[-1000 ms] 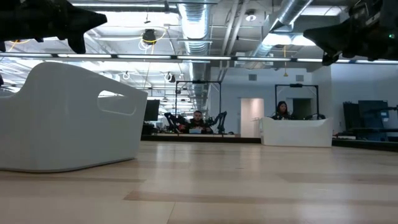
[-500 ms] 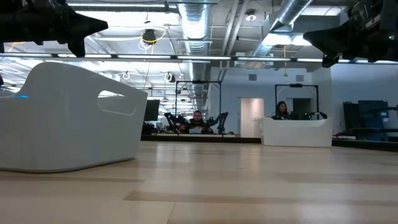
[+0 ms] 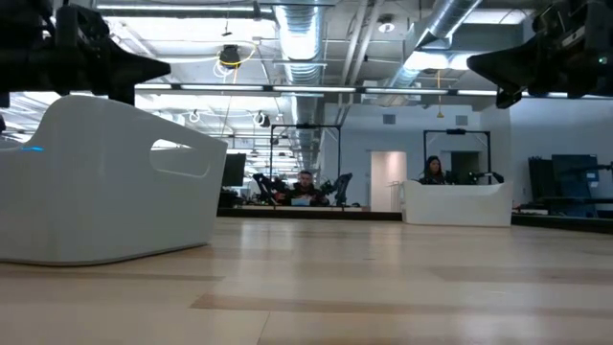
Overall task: Sort & place blocks by color
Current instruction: Return to Home Position
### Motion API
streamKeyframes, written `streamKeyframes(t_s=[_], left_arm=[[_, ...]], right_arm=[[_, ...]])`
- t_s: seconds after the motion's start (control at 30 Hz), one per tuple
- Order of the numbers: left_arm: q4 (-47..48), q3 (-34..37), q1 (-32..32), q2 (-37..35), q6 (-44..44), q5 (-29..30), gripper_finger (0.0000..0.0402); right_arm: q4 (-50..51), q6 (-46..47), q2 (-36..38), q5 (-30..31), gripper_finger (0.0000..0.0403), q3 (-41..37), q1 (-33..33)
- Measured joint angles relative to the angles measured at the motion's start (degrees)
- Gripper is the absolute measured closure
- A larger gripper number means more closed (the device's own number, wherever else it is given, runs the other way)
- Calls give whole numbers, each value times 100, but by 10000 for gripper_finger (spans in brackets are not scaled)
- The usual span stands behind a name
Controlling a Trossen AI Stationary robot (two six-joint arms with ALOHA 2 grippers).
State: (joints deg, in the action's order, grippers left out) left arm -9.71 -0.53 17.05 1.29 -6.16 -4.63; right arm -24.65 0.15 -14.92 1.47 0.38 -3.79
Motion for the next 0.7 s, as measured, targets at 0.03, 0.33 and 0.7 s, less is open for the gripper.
streamKeyframes(t_s=[0.03, 0.33, 0.7], left_arm=[[8, -15, -3, -34, -6, 20, 401], [-72, -5, -10, -106, 466, 62, 401], [766, 0, -8, -82, -34, 416, 401]], right_arm=[[6, 10, 1, 3, 394, 0, 0], [224, 181, -1, 138, 387, -2, -7], [1032, 292, 1, 143, 371, -4, -7]])
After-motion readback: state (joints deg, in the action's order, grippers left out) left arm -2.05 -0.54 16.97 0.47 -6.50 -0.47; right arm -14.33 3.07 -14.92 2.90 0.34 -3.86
